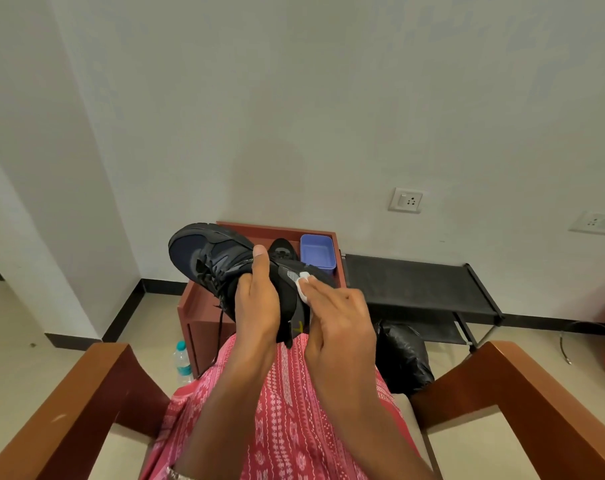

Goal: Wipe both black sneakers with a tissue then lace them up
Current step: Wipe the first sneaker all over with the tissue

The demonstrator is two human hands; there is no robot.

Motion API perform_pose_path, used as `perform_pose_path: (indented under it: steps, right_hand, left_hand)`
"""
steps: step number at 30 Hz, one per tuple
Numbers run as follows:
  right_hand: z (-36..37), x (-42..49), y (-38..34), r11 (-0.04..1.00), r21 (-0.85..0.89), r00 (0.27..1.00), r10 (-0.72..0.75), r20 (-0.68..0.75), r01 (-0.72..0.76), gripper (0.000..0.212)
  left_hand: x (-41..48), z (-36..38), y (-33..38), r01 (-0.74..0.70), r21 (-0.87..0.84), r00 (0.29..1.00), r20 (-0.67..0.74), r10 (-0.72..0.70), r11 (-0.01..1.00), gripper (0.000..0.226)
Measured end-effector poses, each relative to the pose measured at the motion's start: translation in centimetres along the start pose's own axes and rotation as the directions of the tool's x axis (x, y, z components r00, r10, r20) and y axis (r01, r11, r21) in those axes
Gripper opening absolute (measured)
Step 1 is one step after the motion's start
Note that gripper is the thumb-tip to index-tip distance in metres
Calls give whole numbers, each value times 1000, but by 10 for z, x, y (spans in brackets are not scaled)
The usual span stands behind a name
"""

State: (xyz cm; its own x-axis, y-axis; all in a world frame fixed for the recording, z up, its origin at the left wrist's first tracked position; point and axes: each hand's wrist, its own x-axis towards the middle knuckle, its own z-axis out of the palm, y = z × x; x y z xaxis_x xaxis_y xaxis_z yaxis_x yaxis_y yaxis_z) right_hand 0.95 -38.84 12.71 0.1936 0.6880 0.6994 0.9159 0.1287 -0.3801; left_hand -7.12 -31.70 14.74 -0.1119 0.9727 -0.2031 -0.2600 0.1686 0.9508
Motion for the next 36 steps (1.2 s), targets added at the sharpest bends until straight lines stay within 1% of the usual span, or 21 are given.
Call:
perform_pose_path:
  steps: [4, 7, 9, 12, 13, 16, 17, 20, 24, 27, 30, 33, 34, 36]
  right_hand:
    - [0, -21, -3, 996, 74, 999, 42, -1, -42, 50]
    - [3, -10, 3, 999, 35, 999, 3, -36, -2, 49]
    - [7, 6, 10, 999, -11, 998, -34, -53, 33, 47]
    - [14, 25, 16, 998, -21, 997, -59, -55, 58, 44]
    - [15, 26, 16, 998, -25, 997, -67, -48, 66, 44]
    - [13, 13, 17, 994, -50, 994, -102, -44, 100, 45]
    - [11, 6, 19, 994, -45, 994, -99, -52, 96, 46]
    - [3, -9, 24, 999, -7, 994, -45, -103, 44, 45]
    - [0, 10, 28, 999, 23, 990, -20, -142, 23, 29]
    - [3, 27, 30, 1000, 5, 992, -10, -127, 11, 33]
    - [3, 21, 29, 999, 2, 995, -38, -89, 38, 32]
    - [2, -5, 29, 1000, 6, 997, -17, -73, 17, 37]
    - [2, -13, 29, 1000, 13, 998, -2, -63, 3, 40]
    - [2, -20, 30, 999, 34, 999, 20, -43, -19, 40]
  left_hand:
    - [6, -4, 0, 15, -12, 1000, -20, -16, 1000, 43]
    - [3, -2, 2, 24, -2, 1000, -2, -24, 1000, 48]
    - [0, 1, 3, 18, 11, 1000, 22, -18, 1000, 47]
    - [-7, 4, 5, 3, 36, 999, 33, -4, 999, 45]
    - [-8, 3, 6, -3, 31, 1000, 30, 2, 1000, 48]
    - [-4, -2, 8, -8, 1, 1000, 14, 8, 1000, 74]
    - [-1, -4, 7, -6, -6, 1000, 7, 6, 1000, 77]
    - [1, -8, 7, 10, -22, 1000, -7, -10, 1000, 70]
    - [0, -4, 4, 17, -33, 999, 31, -16, 999, 76]
    - [-2, -1, 2, 7, -11, 999, 54, -6, 1000, 76]
    - [-2, -4, 5, 8, -24, 999, 45, -7, 1000, 74]
    - [0, -9, 9, -2, -12, 1000, 10, 2, 1000, 62]
    - [0, -10, 10, -6, -6, 1000, -7, 6, 1000, 62]
    - [1, -10, 9, -9, 6, 1000, -16, 9, 1000, 71]
